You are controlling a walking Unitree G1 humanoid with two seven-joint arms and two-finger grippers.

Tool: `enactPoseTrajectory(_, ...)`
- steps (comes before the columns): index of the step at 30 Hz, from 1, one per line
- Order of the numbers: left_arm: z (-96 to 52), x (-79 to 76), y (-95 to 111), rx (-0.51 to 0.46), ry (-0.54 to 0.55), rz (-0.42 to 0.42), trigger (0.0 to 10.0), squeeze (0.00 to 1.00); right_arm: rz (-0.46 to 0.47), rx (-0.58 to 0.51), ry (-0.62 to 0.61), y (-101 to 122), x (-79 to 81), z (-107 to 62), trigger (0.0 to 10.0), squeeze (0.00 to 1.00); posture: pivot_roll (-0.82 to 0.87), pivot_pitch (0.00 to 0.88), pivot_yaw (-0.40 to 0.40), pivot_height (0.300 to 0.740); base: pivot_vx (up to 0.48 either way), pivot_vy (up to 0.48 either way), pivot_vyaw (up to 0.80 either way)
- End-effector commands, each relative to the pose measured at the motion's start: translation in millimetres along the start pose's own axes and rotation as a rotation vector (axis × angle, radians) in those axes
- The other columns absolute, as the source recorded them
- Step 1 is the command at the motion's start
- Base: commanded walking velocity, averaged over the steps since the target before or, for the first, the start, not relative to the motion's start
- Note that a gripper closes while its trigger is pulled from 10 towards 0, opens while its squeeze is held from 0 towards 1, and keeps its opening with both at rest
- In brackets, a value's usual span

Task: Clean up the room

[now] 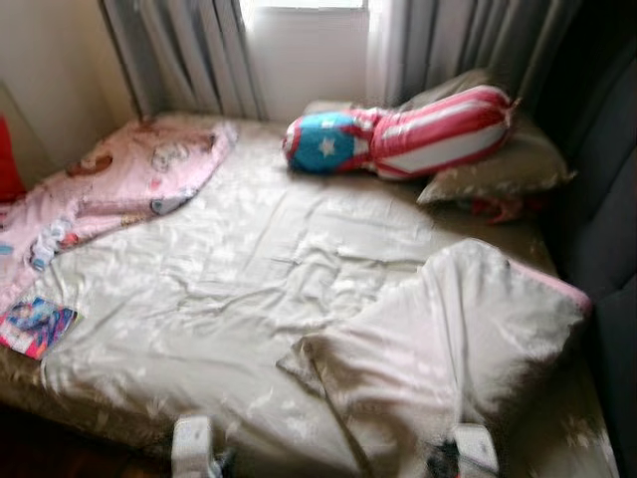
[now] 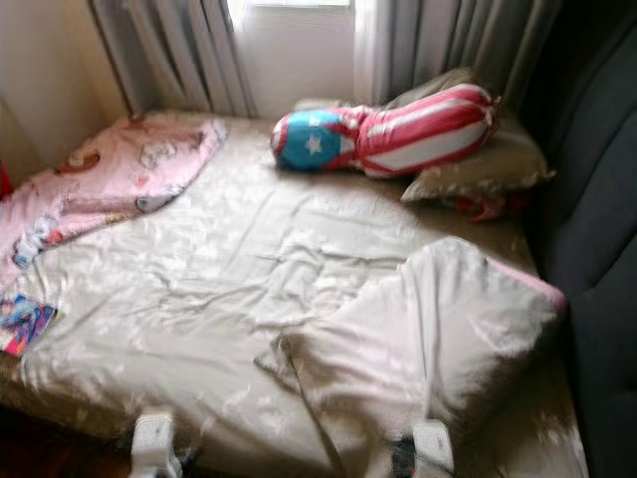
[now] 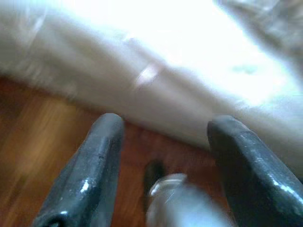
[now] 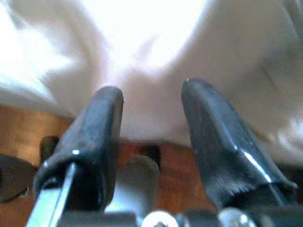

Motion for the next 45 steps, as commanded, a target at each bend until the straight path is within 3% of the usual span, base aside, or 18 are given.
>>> enactPoseTrajectory(1, -2.0, 4.9, -6, 0.017, 0.009, -0.001, 10.0, 0.0, 0.03, -0.015, -0.004, -1, -1.2, -1.2, 10.0, 0.0, -0.07, 0.025, -0.011, 0.74, 0.0, 0.0, 0.0)
enactPoseTrajectory(9, 1.6, -5.9, 17, -0.073, -0.037, 0.014, 10.0, 0.0, 0.078, -0.107, -0.002, 10, -1.3, -3.1, 10.0, 0.0, -0.07, 0.028, -0.012, 0.74, 0.0, 0.0, 0.0)
enactPoseTrajectory(10, 2.8, -14.7, 48, -0.198, -0.078, 0.022, 10.0, 0.0, 0.136, -0.174, -0.006, 18, -2.5, -5.2, 10.0, 0.0, -0.08, 0.032, -0.013, 0.74, 0.0, 0.0, 0.0)
enactPoseTrajectory(12, 2.7, -16.4, 54, -0.223, -0.086, 0.027, 10.0, 0.0, 0.147, -0.186, -0.006, 19, -2.7, -5.6, 10.0, 0.0, -0.08, 0.032, -0.013, 0.74, 0.0, 0.0, 0.0)
enactPoseTrajectory(13, 1.4, -21.1, 72, -0.295, -0.11, 0.027, 10.0, 0.0, 0.164, -0.211, -0.004, 22, -3.2, -6.7, 10.0, 0.0, -0.08, 0.035, -0.017, 0.74, 0.0, 0.0, 0.0)
enactPoseTrajectory(18, -4.2, -26.8, 95, -0.403, -0.146, 0.049, 10.0, 0.0, 0.194, -0.243, -0.014, 24, -5.7, -8.7, 10.0, 0.0, -0.08, 0.033, -0.02, 0.74, 0.0, 0.0, 0.0)
enactPoseTrajectory(31, -21.2, -33.8, 97, -0.502, -0.198, 0.068, 10.0, 0.0, 0.221, -0.281, -0.036, 25, -10.3, -12.4, 10.0, 0.0, -0.08, 0.019, -0.029, 0.74, 0.0, 0.0, 0.0)
enactPoseTrajectory(32, -23.2, -36.4, 96, -0.506, -0.208, 0.069, 10.0, 0.0, 0.176, -0.481, -0.025, 88, -2.6, -9.1, 10.0, 0.0, -0.09, 0.017, -0.029, 0.74, 0.0, 0.0, 0.0)
enactPoseTrajectory(34, -24.7, -38.8, 95, -0.51, -0.218, 0.074, 10.0, 0.0, 0.151, -0.622, -0.018, 134, 4.4, -13.1, 10.0, 0.0, -0.09, 0.014, -0.031, 0.74, 0.0, 0.0, 0.0)
enactPoseTrajectory(36, -26.9, -41.8, 94, -0.514, -0.229, 0.079, 10.0, 0.0, 0.133, -0.695, -0.011, 158, 9.3, -18.0, 10.0, 0.0, -0.09, 0.008, -0.032, 0.74, 0.0, 0.0, 0.0)
enactPoseTrajectory(45, -29.9, -45.0, 96, -0.516, -0.24, 0.082, 10.0, 0.0, 0.15, -0.575, -0.036, 116, -4.6, -13.2, 10.0, 0.0, -0.1, 0.0, -0.031, 0.74, 0.0, 0.0, 0.0)
Point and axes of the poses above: a point about 5 cm out from each wrist's last joint towards the gripper, its own z axis pointing out of the wrist towards the gripper, its own y axis along the axis of the wrist's last joint, x = y × z, the point moved 6 cm from there along z, pointing out of the wrist towards the gripper, and after that the axes turned 6 degrees about -z, right-handed, at the moved point
